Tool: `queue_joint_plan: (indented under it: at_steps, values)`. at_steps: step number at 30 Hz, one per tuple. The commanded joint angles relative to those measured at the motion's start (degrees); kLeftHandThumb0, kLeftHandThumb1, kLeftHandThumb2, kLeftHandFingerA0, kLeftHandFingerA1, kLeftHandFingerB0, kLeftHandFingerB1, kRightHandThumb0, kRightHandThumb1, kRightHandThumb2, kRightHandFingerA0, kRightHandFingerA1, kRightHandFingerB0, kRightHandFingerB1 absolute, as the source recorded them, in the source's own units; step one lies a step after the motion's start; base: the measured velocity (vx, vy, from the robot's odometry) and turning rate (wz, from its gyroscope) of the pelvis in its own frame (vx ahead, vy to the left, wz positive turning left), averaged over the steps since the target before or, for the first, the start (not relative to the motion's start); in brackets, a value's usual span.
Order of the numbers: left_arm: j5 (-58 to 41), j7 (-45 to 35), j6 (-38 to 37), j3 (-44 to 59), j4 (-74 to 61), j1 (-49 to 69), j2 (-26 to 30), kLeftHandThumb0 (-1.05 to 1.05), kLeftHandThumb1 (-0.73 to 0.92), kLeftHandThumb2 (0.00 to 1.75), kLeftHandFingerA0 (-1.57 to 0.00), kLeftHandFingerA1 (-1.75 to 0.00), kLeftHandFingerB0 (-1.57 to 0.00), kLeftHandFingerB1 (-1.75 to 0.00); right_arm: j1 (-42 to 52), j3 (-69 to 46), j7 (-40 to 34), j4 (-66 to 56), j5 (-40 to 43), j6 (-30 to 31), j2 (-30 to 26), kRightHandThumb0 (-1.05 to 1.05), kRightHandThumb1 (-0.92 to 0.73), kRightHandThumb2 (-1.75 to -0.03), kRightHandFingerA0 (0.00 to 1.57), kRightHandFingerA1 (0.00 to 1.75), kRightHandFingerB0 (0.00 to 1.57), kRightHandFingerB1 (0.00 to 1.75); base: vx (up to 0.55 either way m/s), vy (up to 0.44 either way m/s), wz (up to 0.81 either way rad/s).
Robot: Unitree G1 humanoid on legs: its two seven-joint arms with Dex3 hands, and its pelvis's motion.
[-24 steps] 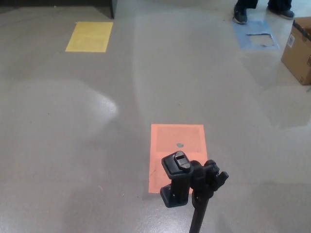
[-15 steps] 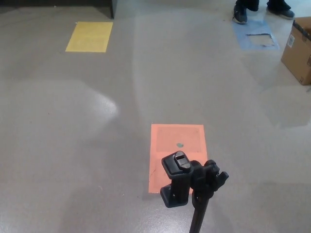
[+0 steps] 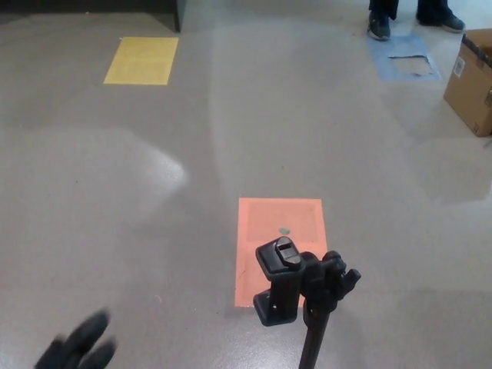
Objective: A phone stand is kept on the floor and the robot uses both its hands to grab it and uses its left hand to extend the phone stand by pulling it upwards
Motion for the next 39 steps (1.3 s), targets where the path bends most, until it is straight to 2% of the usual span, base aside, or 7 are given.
queue_joint_plan:
  at_steps: [1,5,14,15,18,37,39]
  values:
    - [-10.09,-2.63,15.59,-8.96,-12.76,-5.61,0.47,-0.84,0.91,0.69,-0.28,-0.30,-0.26,-0.29,-5.42,1.95,2.15,2.38,0.67,0.75,0.38,-1.05,-0.67,-1.02,0.00,0.13,0.00,0.12,0.00,0.000,0.00]
    - [-8.24,-0.24,21.81,-16.49,-17.91,-10.37,-1.70,-0.82,0.69,1.07,-0.23,-0.46,-0.20,-0.43,-8.69,4.21,2.58,3.83,0.30,2.81,2.13,-1.05,-0.64,-1.00,0.00,0.00,0.00,0.01,0.00,0.000,0.00]
    - [-4.82,1.39,26.92,-28.09,-16.14,-15.26,-6.64,-0.83,0.90,0.68,-0.18,-0.29,-0.21,-0.27,-10.57,10.05,-2.26,3.53,-8.43,3.63,5.25,-1.05,-0.71,-0.61,0.00,0.00,0.00,0.00,0.00,0.000,0.00]
    - [-6.03,1.12,26.97,-28.83,-15.56,-15.51,-7.12,-0.37,0.46,1.08,-0.01,-0.50,0.00,-0.47,-10.58,10.22,-1.97,3.46,-7.35,3.83,5.94,-1.05,-0.71,-0.61,0.00,0.00,0.00,0.00,0.00,0.000,0.00]
    - [-7.60,1.12,27.33,-30.84,-14.42,-15.59,-8.40,-0.82,0.92,0.70,-0.19,-0.31,-0.17,-0.26,-10.60,10.94,-2.58,2.67,-5.75,5.61,8.83,-1.05,-0.74,-0.64,0.00,0.00,0.00,0.00,0.00,0.000,0.00]
    - [-10.53,4.27,29.34,-35.00,-13.94,-13.25,-6.36,-0.80,0.92,0.73,-0.08,-0.28,-0.10,-0.24,-10.78,14.20,-1.22,-0.14,-6.29,8.71,10.12,-0.98,-0.58,-0.93,0.00,0.08,0.00,0.00,0.00,0.000,0.00]
    - [-10.62,4.53,29.11,-34.96,-13.90,-12.97,-6.06,-0.83,0.80,1.15,0.00,-0.31,-0.14,-0.27,-10.76,14.19,-0.56,0.05,-5.03,8.73,10.34,-0.99,-0.58,-0.93,0.00,0.08,0.00,0.00,0.00,0.000,0.00]
